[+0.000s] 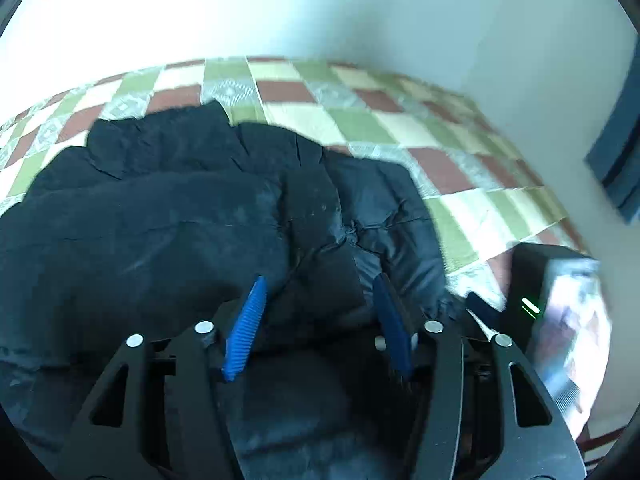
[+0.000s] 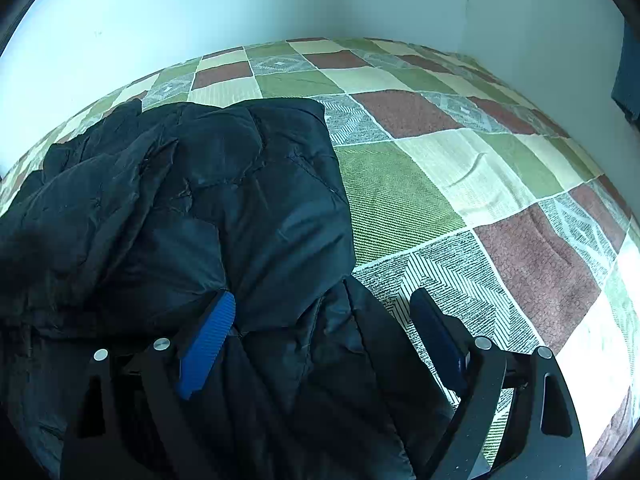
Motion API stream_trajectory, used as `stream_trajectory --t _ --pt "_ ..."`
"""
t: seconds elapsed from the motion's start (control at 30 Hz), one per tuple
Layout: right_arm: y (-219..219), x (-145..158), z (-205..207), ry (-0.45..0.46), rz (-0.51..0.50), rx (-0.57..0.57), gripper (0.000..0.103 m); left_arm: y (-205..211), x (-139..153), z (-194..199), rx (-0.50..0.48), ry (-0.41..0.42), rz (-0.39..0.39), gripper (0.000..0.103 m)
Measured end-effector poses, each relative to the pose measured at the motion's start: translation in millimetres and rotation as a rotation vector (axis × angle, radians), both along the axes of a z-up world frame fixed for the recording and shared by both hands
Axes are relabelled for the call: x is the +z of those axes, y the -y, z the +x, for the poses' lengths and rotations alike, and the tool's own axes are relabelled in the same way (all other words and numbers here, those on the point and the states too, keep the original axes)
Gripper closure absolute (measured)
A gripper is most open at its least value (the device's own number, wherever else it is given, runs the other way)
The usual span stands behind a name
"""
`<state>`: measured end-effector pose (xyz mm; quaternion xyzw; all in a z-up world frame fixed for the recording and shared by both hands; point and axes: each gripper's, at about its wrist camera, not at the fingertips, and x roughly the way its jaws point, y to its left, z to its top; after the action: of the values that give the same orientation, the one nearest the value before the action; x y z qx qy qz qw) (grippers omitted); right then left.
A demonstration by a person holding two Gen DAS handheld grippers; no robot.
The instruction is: Fold large clothes
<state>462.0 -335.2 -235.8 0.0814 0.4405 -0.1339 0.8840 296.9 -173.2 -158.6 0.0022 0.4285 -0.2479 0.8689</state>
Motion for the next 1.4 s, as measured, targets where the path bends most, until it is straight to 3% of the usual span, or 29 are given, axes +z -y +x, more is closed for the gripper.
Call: stream_trajectory --t 0.07,0.2,0.33,0.43,0.53,0.77,0.9,1.03,1.2,1.3,1.4 --pt "5 1 0 -0.008 0.036 -0.001 0.016 -28 16 -10 0.009 0.058 0.008 0.042" --pt "5 25 -6 0.013 0.023 -0.021 0.019 -96 28 -5 0.136 0.176 0.165 0.042" --pt "-29 69 -6 0.094 0.049 0.067 0.047 -174 18 35 0.324 0.152 0.234 0.042" --pt "-64 71 12 0.083 0.105 0.184 0.047 -217 4 62 0.429 0.129 0.246 0.044" --pt "-94 58 31 0.064 0.125 0.252 0.051 -240 -16 82 0.465 0.08 0.243 0.045" --pt "-118 11 61 -0.06 0.069 0.291 0.052 -242 -64 98 0.441 -0.015 0.276 0.045" --pt "-120 5 61 -0.064 0.042 0.297 0.052 -242 -77 99 0.425 -0.018 0.309 0.045" --pt "-120 9 59 -0.057 0.05 0.294 0.052 -243 -67 95 0.42 -0.005 0.306 0.05" --pt "-118 52 55 0.041 0.063 0.265 0.05 -233 -28 85 0.407 0.079 0.261 0.054" --pt "-122 62 71 0.061 0.067 0.274 0.05 -213 -11 97 0.377 0.125 0.24 0.053" --pt "-127 56 96 0.052 0.063 0.277 0.05 -198 -14 122 0.375 0.113 0.232 0.053"
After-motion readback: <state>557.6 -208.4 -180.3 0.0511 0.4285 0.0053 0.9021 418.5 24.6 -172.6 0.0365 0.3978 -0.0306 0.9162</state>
